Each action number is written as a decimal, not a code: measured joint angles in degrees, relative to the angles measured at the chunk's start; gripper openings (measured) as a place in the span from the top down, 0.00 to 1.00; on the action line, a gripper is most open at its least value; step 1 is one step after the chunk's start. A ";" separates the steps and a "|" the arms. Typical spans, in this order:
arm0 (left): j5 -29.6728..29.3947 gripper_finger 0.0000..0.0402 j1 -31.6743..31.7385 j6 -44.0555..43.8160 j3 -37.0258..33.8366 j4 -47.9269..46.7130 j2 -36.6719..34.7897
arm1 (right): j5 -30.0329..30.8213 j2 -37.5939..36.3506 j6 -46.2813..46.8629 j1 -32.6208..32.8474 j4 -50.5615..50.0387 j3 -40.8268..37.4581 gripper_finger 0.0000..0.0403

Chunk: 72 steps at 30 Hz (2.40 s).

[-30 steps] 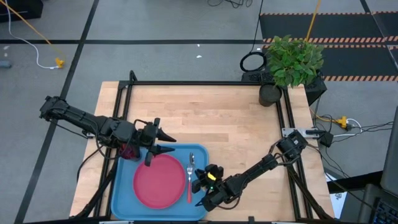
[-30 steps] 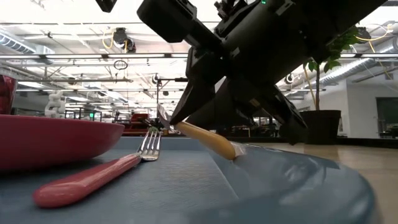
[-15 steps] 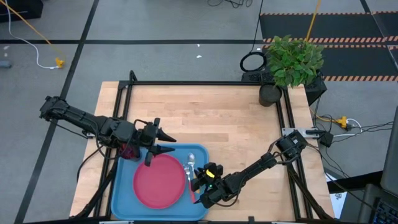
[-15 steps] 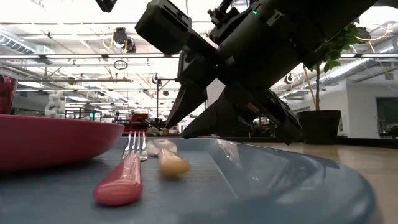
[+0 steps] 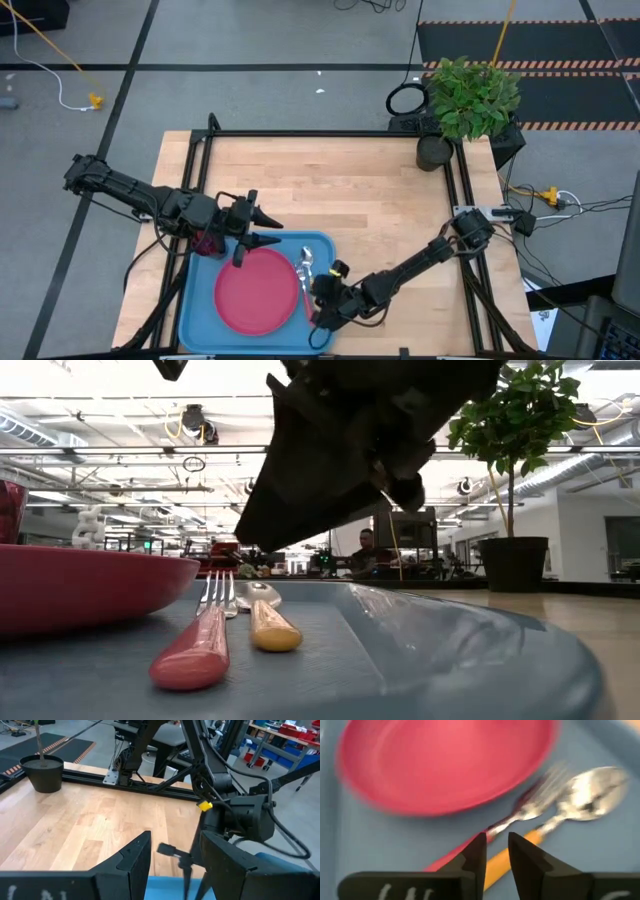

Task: Pick and place plate/cup/fork/spoon on tray
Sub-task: Put the yellow spoon on the blue serving tray to the right of the pink fork

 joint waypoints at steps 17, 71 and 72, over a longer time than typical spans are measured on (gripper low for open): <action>-0.99 0.57 -3.80 -3.18 0.00 -0.03 0.00 | -11.19 0.03 -21.15 -4.02 8.60 -5.06 1.00; -2.90 0.57 -4.42 -0.19 0.00 0.73 0.00 | -1.35 -0.62 3.93 4.72 10.76 -9.62 1.00; -2.89 0.57 -4.42 -0.19 0.00 1.00 0.00 | -0.79 -0.62 5.01 4.98 10.75 -9.62 1.00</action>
